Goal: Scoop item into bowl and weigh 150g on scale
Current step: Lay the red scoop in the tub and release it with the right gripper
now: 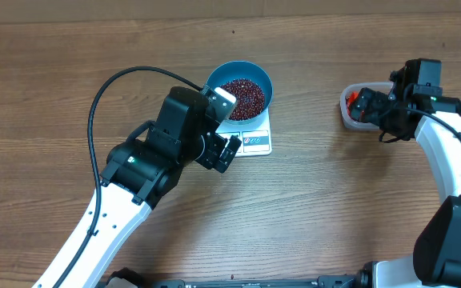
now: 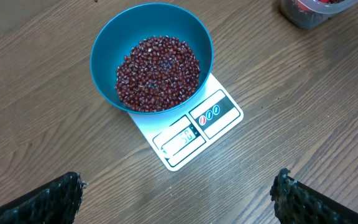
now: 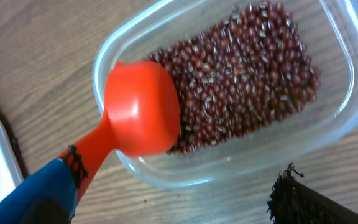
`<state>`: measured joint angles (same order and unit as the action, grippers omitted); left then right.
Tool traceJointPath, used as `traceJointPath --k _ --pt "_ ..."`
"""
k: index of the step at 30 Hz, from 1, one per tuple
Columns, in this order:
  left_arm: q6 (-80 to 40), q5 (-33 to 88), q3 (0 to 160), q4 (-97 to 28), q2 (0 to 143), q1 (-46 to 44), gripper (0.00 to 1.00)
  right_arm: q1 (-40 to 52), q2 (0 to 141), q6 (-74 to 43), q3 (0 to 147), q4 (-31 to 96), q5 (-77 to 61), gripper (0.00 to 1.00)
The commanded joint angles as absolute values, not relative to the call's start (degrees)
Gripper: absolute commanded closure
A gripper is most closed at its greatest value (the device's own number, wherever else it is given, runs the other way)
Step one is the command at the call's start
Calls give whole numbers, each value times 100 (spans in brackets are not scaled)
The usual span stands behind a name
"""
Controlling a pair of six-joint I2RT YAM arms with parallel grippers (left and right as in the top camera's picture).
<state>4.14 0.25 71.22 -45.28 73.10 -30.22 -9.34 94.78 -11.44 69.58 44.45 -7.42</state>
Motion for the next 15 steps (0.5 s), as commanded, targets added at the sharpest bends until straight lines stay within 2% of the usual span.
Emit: traceJointPath --k 1,6,15 --pt "320 67 7098 -4523 7345 -3002 1 -952 9496 -1197 6901 4617 -497 0" --pt "320 67 7098 -4523 7345 -3002 1 -952 9478 -1197 6917 5070 64 0" --pt "320 67 7098 -4523 7345 -3002 0 -950 8866 -482 7205 5192 -108 0"
